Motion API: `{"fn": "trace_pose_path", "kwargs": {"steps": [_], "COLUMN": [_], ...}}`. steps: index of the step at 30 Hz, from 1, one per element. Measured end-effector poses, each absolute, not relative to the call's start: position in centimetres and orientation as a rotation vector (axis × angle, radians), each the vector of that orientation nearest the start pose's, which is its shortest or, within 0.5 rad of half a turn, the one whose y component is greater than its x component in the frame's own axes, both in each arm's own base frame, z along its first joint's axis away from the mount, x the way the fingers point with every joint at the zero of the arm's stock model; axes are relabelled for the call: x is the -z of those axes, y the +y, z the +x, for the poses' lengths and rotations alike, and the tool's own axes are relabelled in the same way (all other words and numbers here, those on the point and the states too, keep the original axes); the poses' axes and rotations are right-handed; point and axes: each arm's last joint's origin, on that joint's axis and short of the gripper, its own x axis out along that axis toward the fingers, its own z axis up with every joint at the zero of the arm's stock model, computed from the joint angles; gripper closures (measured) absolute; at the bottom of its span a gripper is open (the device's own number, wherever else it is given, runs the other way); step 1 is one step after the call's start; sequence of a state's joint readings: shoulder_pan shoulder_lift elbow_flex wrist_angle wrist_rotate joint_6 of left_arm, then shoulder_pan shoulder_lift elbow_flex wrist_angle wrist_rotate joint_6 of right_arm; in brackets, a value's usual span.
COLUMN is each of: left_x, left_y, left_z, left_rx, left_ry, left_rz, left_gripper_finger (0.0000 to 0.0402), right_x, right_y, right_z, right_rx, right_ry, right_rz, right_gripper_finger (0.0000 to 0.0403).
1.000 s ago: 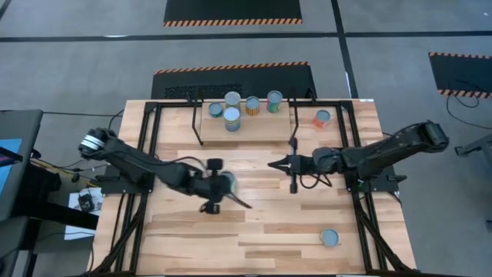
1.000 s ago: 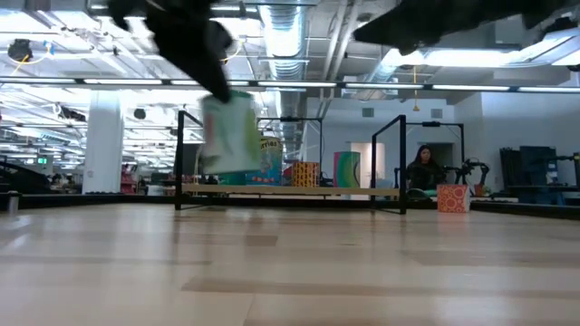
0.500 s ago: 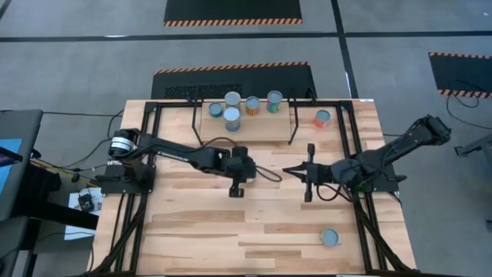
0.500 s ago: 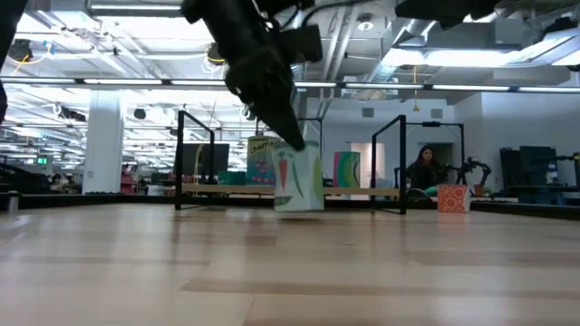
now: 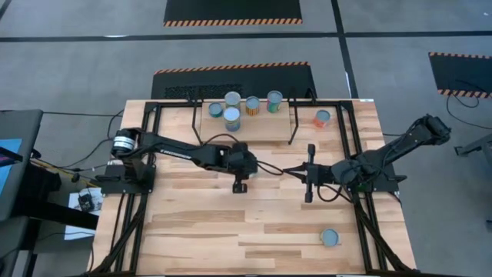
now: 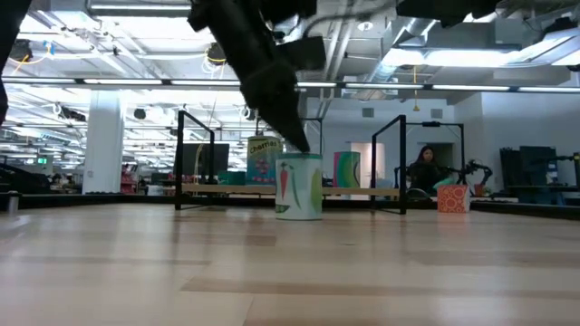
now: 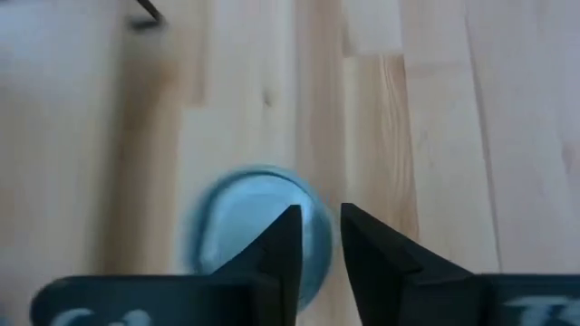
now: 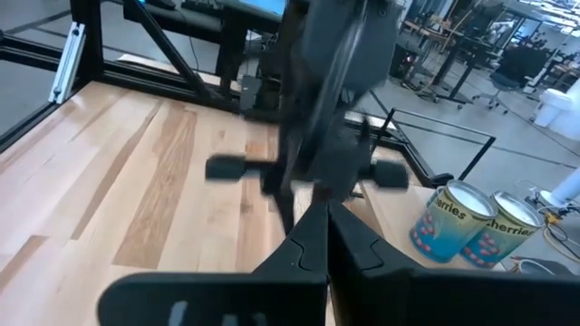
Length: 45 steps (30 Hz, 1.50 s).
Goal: Pick and place cans onto a shelf
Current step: Put the canned vegetables on the shelf
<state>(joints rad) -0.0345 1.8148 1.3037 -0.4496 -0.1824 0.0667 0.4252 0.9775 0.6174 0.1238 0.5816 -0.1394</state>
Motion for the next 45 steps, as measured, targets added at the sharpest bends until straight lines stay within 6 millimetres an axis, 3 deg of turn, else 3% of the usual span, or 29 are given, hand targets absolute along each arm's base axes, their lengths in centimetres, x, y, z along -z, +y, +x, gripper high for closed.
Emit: {"fn": "trace_pose_path", "kwargs": {"steps": [10,15,19,23,27,35,45], "left_x": [-31.6,-33.4,-32.3,-29.4,-26.0,-22.1,-20.7], "left_y": [-1.0,-2.6,-3.7,-3.9,-3.5,-3.3,-2.9], "left_z": [32.6,27.7,23.3,19.9,17.4,14.9,14.0], "left_rx": [-0.100,-0.034,0.014,0.037,0.083,0.219,0.215], "left_ry": [0.701,0.603,0.514,0.365,0.245,0.078,0.001], "left_rz": [0.185,0.222,0.201,0.157,0.104,0.098,0.090], "left_gripper_finger": [0.0294,0.0328,0.0368,0.0397,0.0398,0.0400,0.0400], "right_x": [-27.1,-27.1,-26.9,-26.5,-25.8,-25.8,-25.0], "right_y": [7.3,7.3,7.3,7.3,7.0,6.0,5.8], "right_z": [20.0,20.0,20.3,21.4,23.1,27.3,32.9], "right_rx": [0.140,0.139,0.143,0.145,0.150,0.087,0.125], "right_ry": [0.217,0.217,0.212,0.200,0.180,0.230,0.510], "right_rz": [-0.252,-0.252,-0.241,-0.227,-0.209,-0.145,-0.160], "right_gripper_finger": [0.0390,0.0390,0.0390,0.0390,0.0390,0.0389,0.0329]}}
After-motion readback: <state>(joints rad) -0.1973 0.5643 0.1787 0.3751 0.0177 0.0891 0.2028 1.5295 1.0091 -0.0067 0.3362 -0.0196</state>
